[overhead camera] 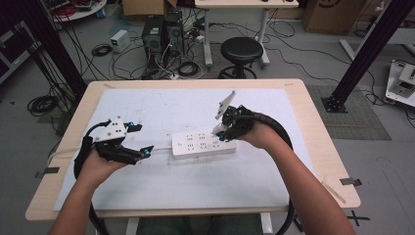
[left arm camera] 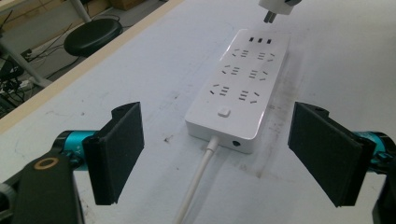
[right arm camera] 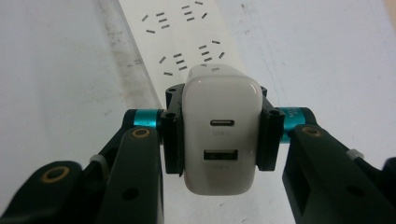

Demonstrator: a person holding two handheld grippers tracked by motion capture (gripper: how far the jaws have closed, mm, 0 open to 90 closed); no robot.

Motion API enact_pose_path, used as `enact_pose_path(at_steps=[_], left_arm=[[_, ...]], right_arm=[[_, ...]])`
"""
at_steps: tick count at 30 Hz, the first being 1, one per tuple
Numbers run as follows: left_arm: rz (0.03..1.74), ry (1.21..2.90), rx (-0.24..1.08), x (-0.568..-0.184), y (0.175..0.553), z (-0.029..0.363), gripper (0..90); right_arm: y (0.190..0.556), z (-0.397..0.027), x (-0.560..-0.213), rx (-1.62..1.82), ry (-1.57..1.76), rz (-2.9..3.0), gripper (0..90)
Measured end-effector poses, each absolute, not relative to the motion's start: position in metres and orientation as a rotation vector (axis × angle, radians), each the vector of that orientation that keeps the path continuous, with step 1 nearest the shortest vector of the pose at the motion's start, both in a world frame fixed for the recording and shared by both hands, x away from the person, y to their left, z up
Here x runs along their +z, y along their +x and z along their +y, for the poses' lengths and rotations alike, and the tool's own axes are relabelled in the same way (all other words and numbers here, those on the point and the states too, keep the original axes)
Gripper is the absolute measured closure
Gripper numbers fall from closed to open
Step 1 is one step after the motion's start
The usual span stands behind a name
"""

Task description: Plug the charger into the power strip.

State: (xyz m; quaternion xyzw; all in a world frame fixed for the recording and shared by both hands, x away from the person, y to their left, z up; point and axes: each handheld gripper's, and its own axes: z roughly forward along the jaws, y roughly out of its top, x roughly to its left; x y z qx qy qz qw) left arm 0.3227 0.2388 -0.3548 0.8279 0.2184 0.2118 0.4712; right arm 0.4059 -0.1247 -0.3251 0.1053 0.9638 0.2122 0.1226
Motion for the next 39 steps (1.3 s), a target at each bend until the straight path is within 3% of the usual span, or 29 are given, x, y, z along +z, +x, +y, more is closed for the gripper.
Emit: enact_pose_path(at_steps=[17, 39], left_arm=[[0.542, 2.049, 0.491, -0.366, 0.323, 0.237, 18.4], [0.579, 2.048, 0.494, -0.372, 0.327, 0.244, 18.4]], right_arm=[[0.453, -0.084, -0.34, 0.289, -0.018, 2.963, 63.2], [0.466, -0.069, -0.356, 0.184, -0.183, 3.018, 63.3]])
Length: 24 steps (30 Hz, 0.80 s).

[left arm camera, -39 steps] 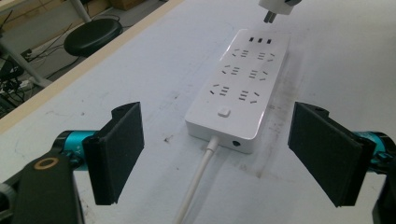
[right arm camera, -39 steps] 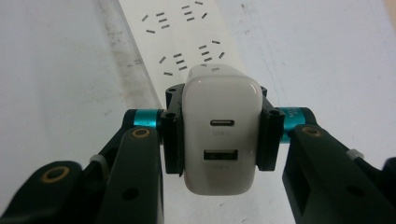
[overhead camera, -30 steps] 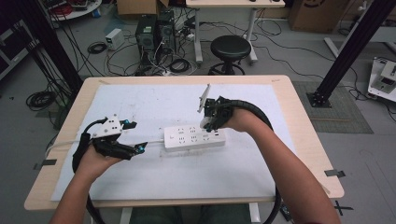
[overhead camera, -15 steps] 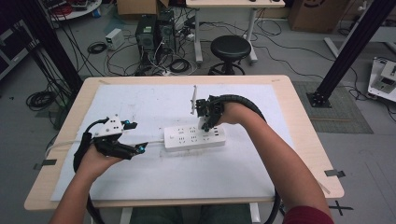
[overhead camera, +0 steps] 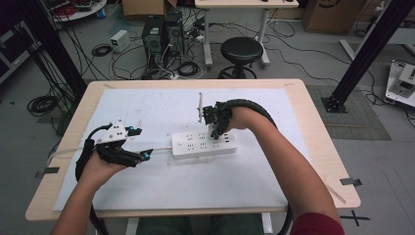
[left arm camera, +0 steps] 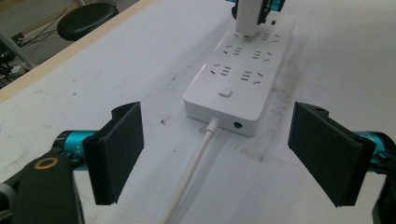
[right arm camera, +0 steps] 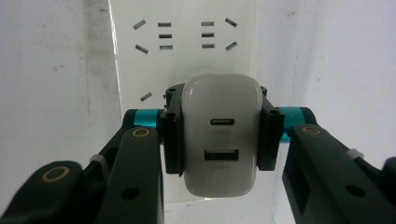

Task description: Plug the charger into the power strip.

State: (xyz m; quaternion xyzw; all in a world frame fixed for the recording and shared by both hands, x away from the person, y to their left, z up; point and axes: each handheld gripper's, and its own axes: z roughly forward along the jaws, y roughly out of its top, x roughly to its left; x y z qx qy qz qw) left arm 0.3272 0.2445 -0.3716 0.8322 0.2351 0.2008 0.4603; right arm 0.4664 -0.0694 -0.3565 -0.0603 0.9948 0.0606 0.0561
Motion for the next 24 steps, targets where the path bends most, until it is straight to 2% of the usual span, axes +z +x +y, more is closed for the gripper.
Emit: enact_pose_path(at_steps=[24], left_arm=[[0.578, 2.046, 0.493, -0.375, 0.324, 0.242, 18.4]], right_arm=[[0.472, -0.066, -0.37, 0.173, -0.142, 3.064, 63.6]])
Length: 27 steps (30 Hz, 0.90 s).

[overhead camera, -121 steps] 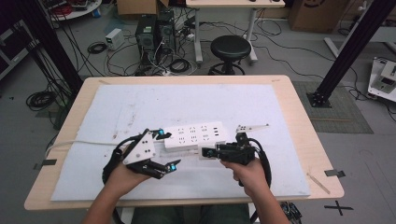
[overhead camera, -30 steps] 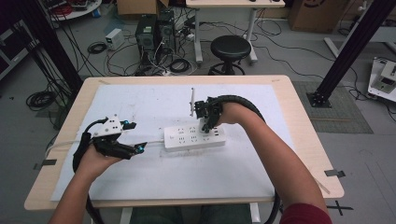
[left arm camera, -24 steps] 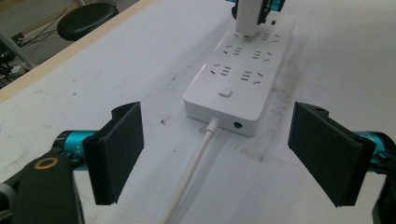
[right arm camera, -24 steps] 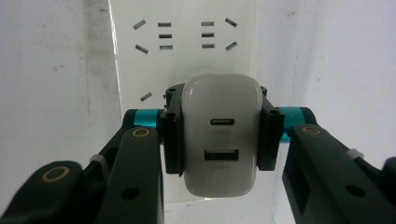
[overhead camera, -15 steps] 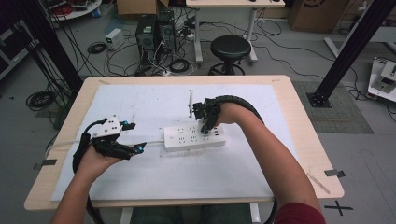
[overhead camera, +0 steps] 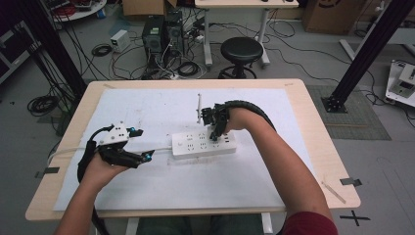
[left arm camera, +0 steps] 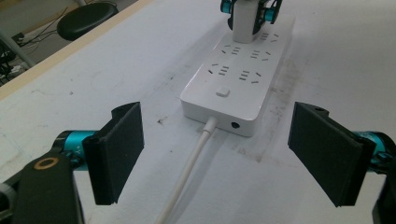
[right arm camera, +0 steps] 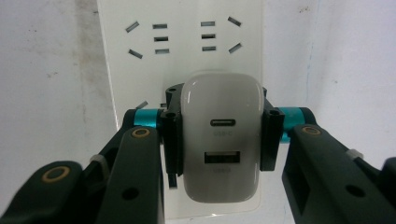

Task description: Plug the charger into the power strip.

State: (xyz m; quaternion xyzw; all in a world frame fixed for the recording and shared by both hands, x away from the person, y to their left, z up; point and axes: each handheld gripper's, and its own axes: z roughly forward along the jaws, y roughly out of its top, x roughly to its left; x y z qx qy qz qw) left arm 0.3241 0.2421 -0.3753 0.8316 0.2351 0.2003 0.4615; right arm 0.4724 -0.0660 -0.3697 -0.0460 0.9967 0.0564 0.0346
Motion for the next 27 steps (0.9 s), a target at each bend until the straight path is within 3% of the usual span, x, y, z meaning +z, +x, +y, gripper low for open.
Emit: enact_pose_path(at_steps=[10, 11, 12, 13, 20, 27], left_arm=[[0.579, 2.036, 0.495, -0.374, 0.323, 0.245, 18.4], [0.58, 2.036, 0.498, -0.373, 0.324, 0.245, 18.4], [0.578, 2.045, 0.499, -0.373, 0.324, 0.246, 18.4], [0.581, 2.04, 0.494, -0.373, 0.325, 0.246, 18.4], [0.576, 2.026, 0.505, -0.367, 0.327, 0.251, 18.4], [0.567, 1.995, 0.509, -0.362, 0.326, 0.255, 18.4]], right_arm=[[0.473, -0.067, -0.37, 0.184, -0.143, 3.063, 62.7], [0.473, -0.067, -0.37, 0.187, -0.136, 3.065, 58.6], [0.475, -0.068, -0.37, 0.19, -0.075, 3.067, 42.0], [0.476, -0.07, -0.369, 0.205, 0.002, 3.069, 37.9], [0.457, -0.1, -0.336, 0.613, 0.144, 2.996, 31.5], [0.43, -0.137, -0.327, 0.926, 0.345, 2.873, 22.0]])
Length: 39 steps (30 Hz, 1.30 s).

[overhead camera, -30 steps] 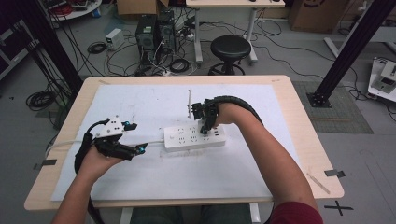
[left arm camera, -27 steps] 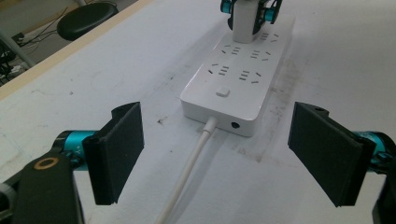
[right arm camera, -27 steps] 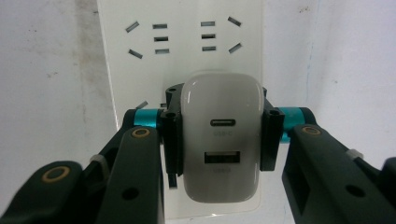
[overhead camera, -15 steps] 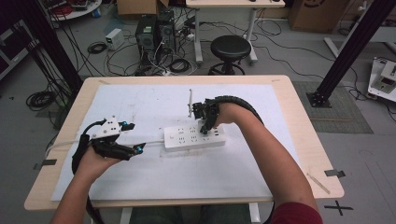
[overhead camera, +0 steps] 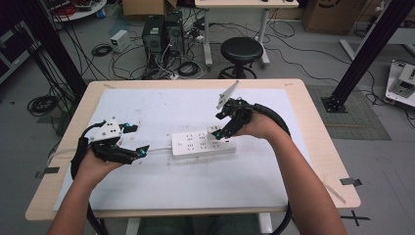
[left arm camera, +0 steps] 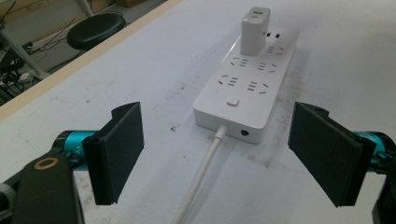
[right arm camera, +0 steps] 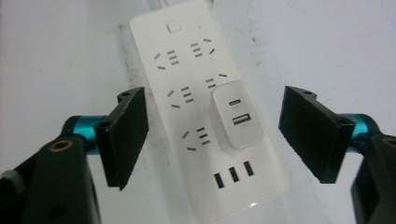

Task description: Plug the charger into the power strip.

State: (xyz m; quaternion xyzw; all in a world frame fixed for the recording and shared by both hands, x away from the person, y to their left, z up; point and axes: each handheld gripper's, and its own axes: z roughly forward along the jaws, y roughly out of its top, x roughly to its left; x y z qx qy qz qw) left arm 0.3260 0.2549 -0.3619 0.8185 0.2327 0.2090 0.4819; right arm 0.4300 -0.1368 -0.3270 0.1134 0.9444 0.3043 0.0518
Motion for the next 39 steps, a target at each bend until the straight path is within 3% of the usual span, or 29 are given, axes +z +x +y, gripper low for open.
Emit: enact_pose_path(at_steps=[18, 39], left_arm=[[0.53, 1.975, 0.486, -0.37, 0.328, 0.259, 18.4], [0.521, 1.988, 0.487, -0.367, 0.325, 0.251, 18.4]], right_arm=[[0.364, -0.225, -0.367, 1.349, 0.724, 2.481, 18.9], [0.364, -0.229, -0.367, 1.351, 0.751, 2.468, 18.9]])
